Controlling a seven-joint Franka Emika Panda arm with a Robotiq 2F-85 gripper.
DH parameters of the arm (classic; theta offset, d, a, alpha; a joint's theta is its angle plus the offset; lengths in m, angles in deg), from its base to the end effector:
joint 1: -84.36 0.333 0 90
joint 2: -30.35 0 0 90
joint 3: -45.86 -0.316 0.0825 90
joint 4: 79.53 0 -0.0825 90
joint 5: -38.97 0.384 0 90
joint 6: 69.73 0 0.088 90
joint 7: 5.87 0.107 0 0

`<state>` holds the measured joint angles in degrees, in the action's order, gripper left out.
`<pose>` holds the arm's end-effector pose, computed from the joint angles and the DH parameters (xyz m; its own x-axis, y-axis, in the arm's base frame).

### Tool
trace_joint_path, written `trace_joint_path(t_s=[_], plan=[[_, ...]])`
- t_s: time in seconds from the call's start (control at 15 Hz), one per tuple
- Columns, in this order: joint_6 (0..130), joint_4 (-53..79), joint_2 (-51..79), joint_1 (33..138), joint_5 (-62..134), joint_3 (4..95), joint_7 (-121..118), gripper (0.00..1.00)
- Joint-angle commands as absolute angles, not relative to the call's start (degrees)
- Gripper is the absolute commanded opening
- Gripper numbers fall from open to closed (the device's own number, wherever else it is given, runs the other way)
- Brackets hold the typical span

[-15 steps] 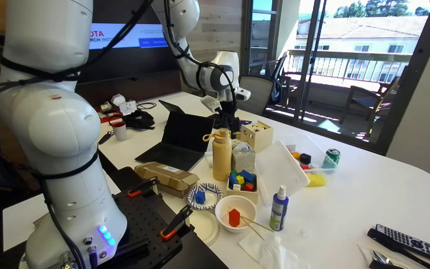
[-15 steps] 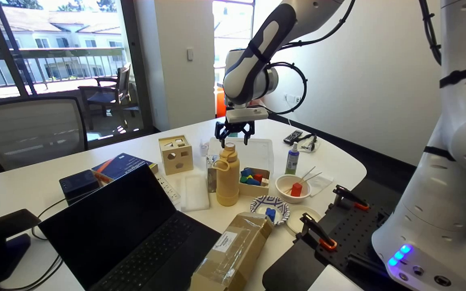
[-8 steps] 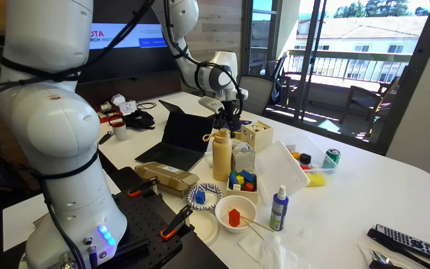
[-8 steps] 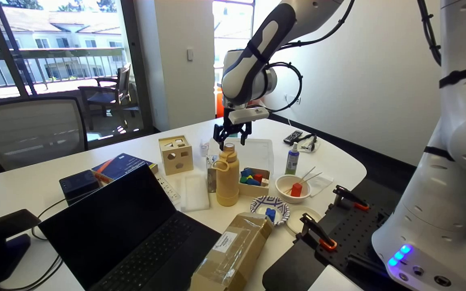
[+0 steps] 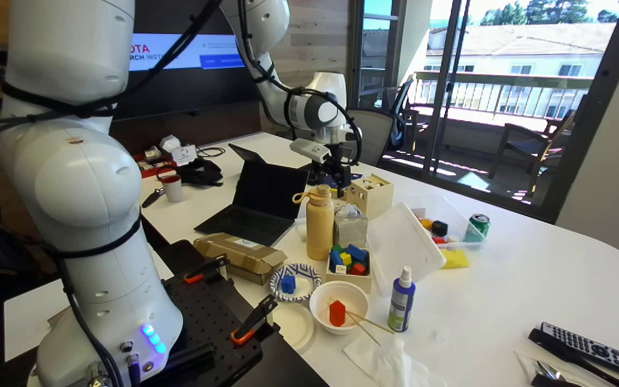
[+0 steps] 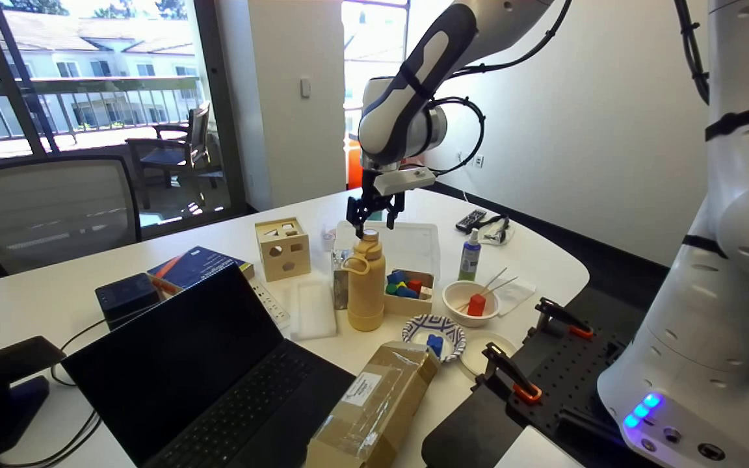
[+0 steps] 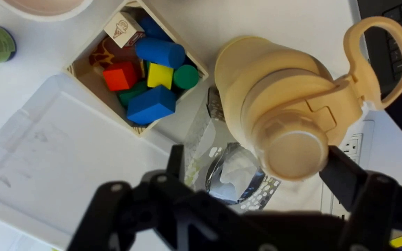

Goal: Twist the lid on the bottle

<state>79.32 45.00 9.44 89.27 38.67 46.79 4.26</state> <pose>0.5688 0.0397 0.2281 0.9928 -0.1014 0.0635 -0.1014 -0.9948 -0.0024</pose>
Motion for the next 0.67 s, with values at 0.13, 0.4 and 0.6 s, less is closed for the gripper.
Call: trace_joint_path(t_s=[0.13, 0.4, 0.6], plan=[[77.21, 43.88, 10.10, 88.23, 39.55, 45.48, 1.75, 0.49], [76.18, 43.18, 9.99, 88.42, 39.21, 44.83, 0.68, 0.19], [74.79, 42.74, 9.91, 87.92, 39.63, 44.12, -1.60, 0.19]])
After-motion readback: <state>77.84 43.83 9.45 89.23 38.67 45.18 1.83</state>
